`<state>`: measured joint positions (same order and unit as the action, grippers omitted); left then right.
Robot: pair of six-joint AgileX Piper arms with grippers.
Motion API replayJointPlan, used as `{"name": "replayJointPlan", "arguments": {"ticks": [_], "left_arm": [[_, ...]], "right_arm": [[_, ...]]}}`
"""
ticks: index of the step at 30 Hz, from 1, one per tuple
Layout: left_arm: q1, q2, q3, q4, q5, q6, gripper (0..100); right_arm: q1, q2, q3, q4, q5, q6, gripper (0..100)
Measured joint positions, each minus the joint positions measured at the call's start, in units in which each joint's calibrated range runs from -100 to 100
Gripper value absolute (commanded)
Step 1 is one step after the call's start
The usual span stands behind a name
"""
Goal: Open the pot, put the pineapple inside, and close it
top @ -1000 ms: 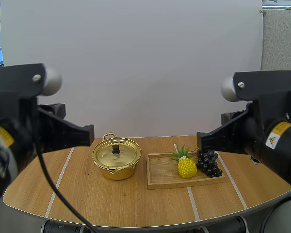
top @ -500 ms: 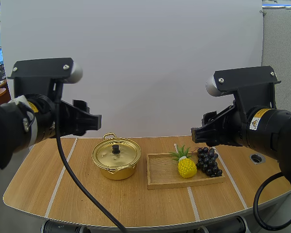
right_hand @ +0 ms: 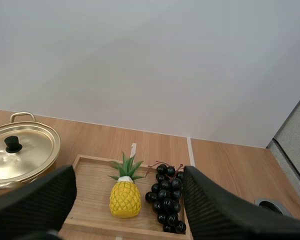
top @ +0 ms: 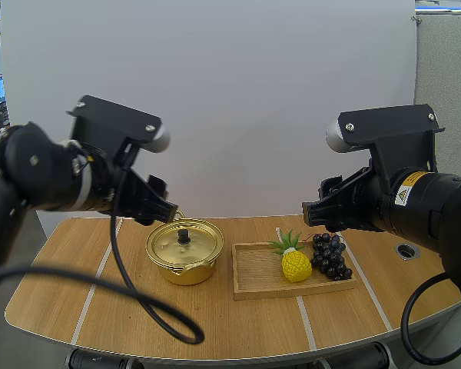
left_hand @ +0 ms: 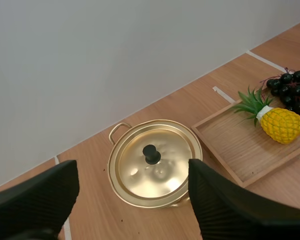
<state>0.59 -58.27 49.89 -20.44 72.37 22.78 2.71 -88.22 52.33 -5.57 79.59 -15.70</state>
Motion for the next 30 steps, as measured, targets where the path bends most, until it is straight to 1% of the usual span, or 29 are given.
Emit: {"name": "replayJointPlan", "arguments": {"ticks": [4,7,14,22,30], "left_arm": [[0.00,7.0,-1.7,-0.7,-1.6,2.2,100],[0.00,15.4,-4.9,-0.9,-2.2,3.5,100],[0.00,29.8,-11.4,-1.3,-3.1,5.0,100],[0.00,41.0,-13.8,-2.0,-3.2,7.0,100],[0.00,47.6,-13.9,-2.1,-3.8,8.2,100]], "right_arm": [[0.0,0.0,0.0,0.0,0.0,0.0,100],[0.0,0.0,0.0,0.0,0.0,0.0,100],[0.0,0.0,0.0,0.1,0.0,0.0,100],[0.0,0.0,0.0,0.1,-0.4,0.0,100],[0.0,0.0,0.0,0.1,-0.6,0.0,100]]}}
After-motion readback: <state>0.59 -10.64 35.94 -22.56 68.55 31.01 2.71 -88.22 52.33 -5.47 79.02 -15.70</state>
